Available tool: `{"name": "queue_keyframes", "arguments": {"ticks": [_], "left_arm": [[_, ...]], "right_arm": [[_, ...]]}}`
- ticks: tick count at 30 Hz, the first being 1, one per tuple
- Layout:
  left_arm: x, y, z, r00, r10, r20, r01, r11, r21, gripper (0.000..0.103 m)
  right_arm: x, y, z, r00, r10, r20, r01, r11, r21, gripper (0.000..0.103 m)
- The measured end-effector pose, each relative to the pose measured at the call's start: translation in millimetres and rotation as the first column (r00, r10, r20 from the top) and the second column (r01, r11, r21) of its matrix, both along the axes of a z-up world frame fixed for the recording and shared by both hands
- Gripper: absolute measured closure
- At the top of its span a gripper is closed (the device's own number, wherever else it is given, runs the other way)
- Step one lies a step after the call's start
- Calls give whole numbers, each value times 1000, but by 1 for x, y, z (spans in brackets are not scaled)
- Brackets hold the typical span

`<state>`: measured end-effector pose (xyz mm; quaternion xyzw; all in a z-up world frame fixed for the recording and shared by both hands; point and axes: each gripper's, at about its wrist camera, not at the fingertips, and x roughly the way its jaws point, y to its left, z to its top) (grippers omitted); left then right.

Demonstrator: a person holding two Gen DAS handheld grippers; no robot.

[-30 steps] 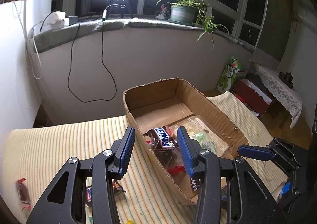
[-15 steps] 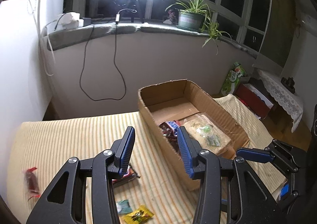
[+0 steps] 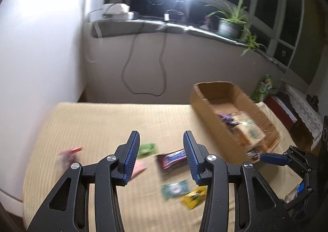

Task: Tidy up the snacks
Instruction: 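Move both tools back to the remaining snacks on the bed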

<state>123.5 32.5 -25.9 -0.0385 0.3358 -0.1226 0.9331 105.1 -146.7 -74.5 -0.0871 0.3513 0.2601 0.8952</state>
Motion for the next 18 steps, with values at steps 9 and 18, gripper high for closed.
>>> {"name": "queue_keyframes", "arguments": {"ticks": [9,18], "left_arm": [[-20,63,-29,991,124,-60,-124,992,-5,58],[-16,97,-59,971,200,-130,-202,979,4,46]], "right_arm": [[0,32,-32,994,66,-87,-68,997,-19,22],[12,50,-57,986,64,-152,-71,997,-37,22]]}}
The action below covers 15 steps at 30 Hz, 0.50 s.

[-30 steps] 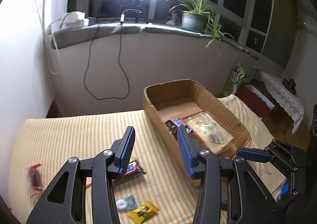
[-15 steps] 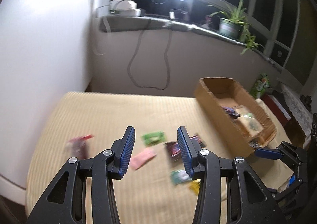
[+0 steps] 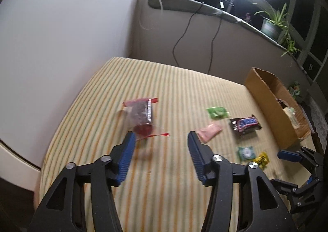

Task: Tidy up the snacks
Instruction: 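Move both tools back to the remaining snacks on the bed, then grasp the red-wrapped chocolate bag with the left tool while the right tool grasps the yellow candy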

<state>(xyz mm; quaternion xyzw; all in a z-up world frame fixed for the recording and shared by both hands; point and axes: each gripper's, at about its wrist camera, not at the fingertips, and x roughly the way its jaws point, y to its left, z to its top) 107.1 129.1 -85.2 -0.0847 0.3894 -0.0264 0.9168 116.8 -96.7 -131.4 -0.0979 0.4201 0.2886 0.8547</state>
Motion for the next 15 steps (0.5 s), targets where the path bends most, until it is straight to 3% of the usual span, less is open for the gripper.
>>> {"name": "queue_keyframes", "arguments": {"ticks": [15], "left_arm": [[36,25,-25,996,77,-50,-79,996,-33,45]], "right_arm": [[19,20,-15,999,-8,-36,8,1000,-19,22]]}}
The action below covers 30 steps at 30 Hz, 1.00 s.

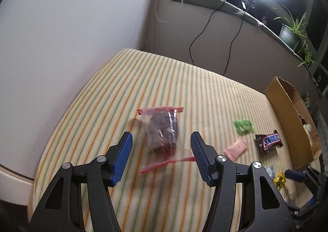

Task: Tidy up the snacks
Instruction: 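Grasp the red-wrapped chocolate bag with the left tool while the right tool grasps the yellow candy, then carry both snacks over the box and open both tools to release them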

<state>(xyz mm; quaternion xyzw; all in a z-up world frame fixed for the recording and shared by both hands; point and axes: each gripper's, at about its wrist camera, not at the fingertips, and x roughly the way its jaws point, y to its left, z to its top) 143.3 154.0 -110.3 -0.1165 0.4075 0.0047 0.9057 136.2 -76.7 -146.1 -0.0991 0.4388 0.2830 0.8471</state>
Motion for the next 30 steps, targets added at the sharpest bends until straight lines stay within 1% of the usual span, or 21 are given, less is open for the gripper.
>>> {"name": "queue_keyframes", "arguments": {"ticks": [3,5,7,8,10,11,13,15,17,20,27,30], "left_arm": [[3,6,-3,1000,6,-7,-6,1000,-13,45],[6,7,-4,1000,7,-14,-7,1000,-12,45],[10,6,-6,1000,8,-26,-8,1000,-6,45],[10,5,-7,1000,8,-28,-8,1000,-1,45],[11,2,-8,999,6,-31,-6,1000,14,56],[11,1,-8,999,4,-32,-3,1000,19,59],[9,1,-9,999,5,-32,-4,1000,24,68],[7,3,-10,1000,7,-30,-7,1000,21,69],[6,3,-9,1000,9,-27,-9,1000,21,71],[3,3,-8,1000,12,-20,-11,1000,26,72],[-4,3,-1,1000,13,-2,-13,1000,18,72],[-9,2,3,1000,12,9,-12,1000,13,72]], "right_arm": [[2,6,-5,1000,5,-2,-5,1000,-25,23],[3,8,-9,1000,0,-6,0,999,-41,33],[3,7,-8,1000,-5,-3,5,999,-42,37],[4,7,-8,1000,-11,0,11,999,-45,42],[4,5,-7,1000,-16,7,16,998,-57,49],[4,5,-7,1000,-15,8,16,998,-61,54],[3,4,-7,1000,-11,8,11,998,-64,58],[1,3,-7,1000,-9,13,10,997,-74,63],[0,2,-6,1000,-6,13,7,997,-73,70],[-1,1,-5,1000,-9,11,9,998,-63,73],[-1,-8,-3,1000,-19,2,19,999,-30,74],[-4,-15,3,1000,-26,11,26,1000,-10,74]]}}
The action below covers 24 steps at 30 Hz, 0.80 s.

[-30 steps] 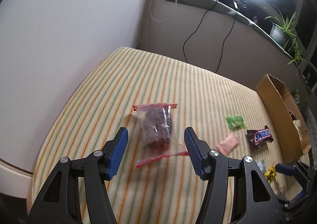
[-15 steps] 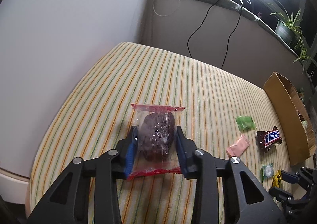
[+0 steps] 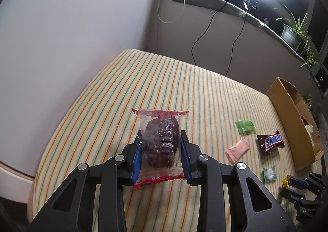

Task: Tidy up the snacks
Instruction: 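Carry both snacks over the box and open both tools to release them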

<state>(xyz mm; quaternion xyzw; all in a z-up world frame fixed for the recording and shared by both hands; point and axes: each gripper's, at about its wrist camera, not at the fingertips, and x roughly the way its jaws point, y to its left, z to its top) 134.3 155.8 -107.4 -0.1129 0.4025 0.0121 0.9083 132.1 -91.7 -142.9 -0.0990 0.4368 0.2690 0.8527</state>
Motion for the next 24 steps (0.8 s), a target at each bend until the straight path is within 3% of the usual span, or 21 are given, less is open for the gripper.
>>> {"name": "queue_keyframes", "arguments": {"ticks": [15,24], "left_arm": [[-3,-45,41,991,-95,94,96,995,-6,72],[8,-86,59,976,-171,132,172,985,2,72]], "right_arm": [[-7,-25,45,996,-24,84,19,998,61,74],[8,-63,70,987,-86,138,76,994,75,74]]}}
